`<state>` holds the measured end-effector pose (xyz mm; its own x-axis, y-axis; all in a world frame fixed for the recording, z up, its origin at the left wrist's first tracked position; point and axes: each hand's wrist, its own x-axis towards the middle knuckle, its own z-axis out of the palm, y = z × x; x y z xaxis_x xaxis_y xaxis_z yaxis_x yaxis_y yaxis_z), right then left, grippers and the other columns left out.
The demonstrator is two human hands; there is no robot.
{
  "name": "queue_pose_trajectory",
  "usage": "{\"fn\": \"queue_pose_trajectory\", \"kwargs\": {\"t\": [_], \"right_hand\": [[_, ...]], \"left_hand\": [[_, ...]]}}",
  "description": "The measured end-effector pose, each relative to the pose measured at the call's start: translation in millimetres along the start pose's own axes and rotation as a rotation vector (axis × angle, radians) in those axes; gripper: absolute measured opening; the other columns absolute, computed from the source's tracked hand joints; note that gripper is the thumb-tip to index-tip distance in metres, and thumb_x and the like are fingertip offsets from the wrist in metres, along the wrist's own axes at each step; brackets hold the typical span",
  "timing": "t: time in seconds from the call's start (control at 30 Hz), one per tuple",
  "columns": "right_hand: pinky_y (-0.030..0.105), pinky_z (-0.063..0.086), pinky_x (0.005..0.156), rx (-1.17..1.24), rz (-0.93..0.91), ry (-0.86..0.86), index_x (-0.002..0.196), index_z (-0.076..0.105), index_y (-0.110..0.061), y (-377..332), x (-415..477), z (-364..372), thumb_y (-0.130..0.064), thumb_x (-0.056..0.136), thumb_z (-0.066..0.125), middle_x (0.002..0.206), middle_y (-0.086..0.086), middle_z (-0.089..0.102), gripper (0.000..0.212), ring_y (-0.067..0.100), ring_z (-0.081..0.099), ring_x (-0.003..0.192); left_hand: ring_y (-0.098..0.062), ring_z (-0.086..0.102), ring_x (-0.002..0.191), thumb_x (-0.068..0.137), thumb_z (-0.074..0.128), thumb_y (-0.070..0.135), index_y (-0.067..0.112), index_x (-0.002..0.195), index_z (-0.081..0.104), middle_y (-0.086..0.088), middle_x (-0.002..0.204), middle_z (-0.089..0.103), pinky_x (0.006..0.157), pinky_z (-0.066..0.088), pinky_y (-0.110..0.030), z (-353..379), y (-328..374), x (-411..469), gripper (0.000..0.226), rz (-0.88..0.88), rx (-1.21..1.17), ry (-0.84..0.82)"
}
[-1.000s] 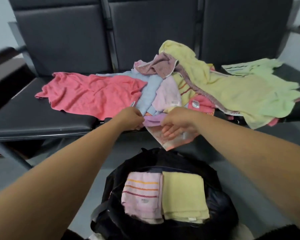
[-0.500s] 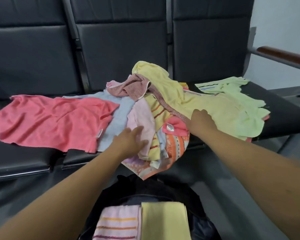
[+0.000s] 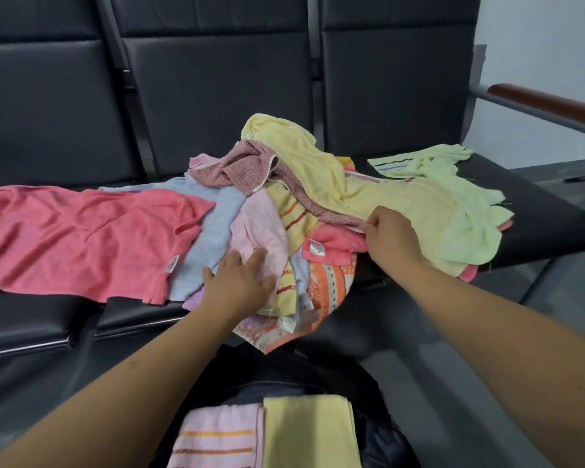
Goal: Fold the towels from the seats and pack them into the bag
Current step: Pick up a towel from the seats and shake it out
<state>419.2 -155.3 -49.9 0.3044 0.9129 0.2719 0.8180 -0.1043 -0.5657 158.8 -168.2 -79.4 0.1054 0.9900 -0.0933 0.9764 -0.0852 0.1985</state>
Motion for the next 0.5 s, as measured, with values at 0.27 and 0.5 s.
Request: {"fn": "queue_pose_trajectory", "kwargs": {"t": [0.27, 0.5], "right_hand": [[0.022, 0.048, 0.072, 0.312, -0.184, -0.262, 0.095, 0.074, -0.011, -65, -50, -24, -0.02, 0.096, 0.067, 0.088, -0.006, 0.068, 0.012, 0.009, 0.062, 0.081], [0.039, 0.043, 0.105, -0.132, 0.069, -0.439, 0.144, 0.041, -0.009, -13, -54, -2, -0.05, 0.091, 0.066, 0.141, 0.017, 0.04, 0.072, 0.036, 0.05, 0.125]], "left_hand": [[-0.046, 0.053, 0.117, 0.099, 0.053, 0.029, 0.013, 0.152, 0.033, -0.027, 0.13, 0.047, 0.097, 0.045, -0.049, -15, 19, -13, 0.059, 0.028, -0.312, 0.226], [-0.042, 0.017, 0.149, 0.105, 0.035, 0.036, 0.05, 0.154, 0.02, -0.011, 0.162, 0.026, 0.12, 0.02, -0.057, 2, 35, -16, 0.054, 0.21, -0.014, -0.045]]}}
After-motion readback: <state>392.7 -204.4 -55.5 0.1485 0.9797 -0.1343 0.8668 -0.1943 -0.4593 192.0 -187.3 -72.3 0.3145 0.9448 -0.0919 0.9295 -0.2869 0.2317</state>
